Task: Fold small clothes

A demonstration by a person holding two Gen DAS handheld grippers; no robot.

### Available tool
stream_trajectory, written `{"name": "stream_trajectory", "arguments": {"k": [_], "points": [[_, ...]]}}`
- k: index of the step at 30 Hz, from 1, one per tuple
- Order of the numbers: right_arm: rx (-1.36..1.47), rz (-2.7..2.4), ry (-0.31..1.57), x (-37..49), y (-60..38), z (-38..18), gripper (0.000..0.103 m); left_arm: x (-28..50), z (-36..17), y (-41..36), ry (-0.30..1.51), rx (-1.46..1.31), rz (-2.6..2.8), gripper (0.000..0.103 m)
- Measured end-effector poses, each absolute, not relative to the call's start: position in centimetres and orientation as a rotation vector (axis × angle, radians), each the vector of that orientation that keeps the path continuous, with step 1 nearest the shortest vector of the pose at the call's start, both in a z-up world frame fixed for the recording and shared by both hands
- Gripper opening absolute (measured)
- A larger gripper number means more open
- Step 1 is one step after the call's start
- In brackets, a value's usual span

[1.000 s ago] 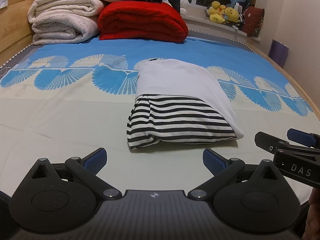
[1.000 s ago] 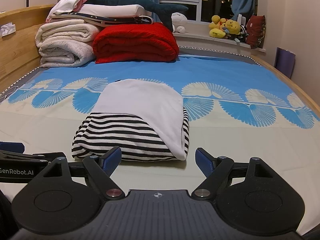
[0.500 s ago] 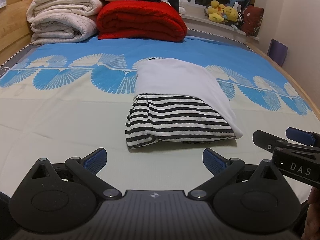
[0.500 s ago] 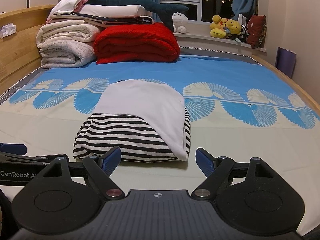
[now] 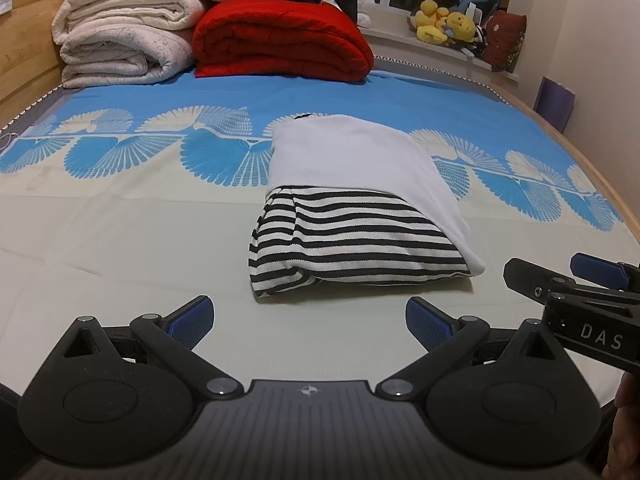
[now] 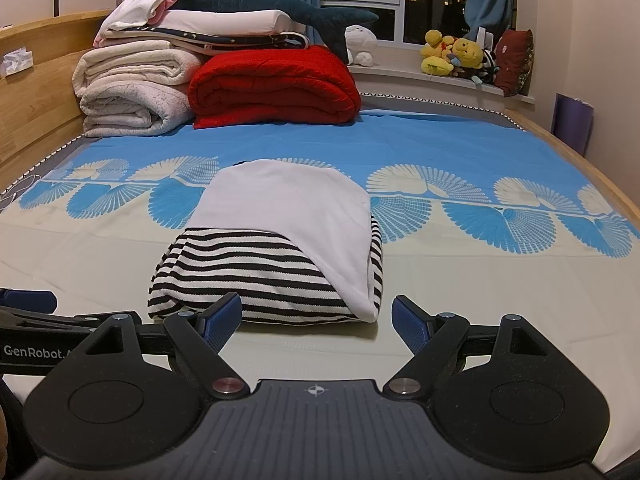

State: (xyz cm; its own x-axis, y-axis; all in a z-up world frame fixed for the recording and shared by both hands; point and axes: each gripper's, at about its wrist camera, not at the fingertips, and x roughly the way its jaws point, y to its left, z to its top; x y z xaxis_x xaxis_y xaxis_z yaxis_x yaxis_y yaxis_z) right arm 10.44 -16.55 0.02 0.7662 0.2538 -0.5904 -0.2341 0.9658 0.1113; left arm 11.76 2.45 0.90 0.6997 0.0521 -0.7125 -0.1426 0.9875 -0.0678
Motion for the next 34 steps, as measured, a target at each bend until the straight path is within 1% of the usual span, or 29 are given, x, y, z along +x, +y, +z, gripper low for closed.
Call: {"name": "stream_trajectory", "arguments": {"k": [34], "points": [[0.033, 0.264, 0.649, 10.47, -16.3, 0.01, 0.083, 11.8, 0.76, 2.45, 0.794, -0.123, 0.102, 0.102]]}}
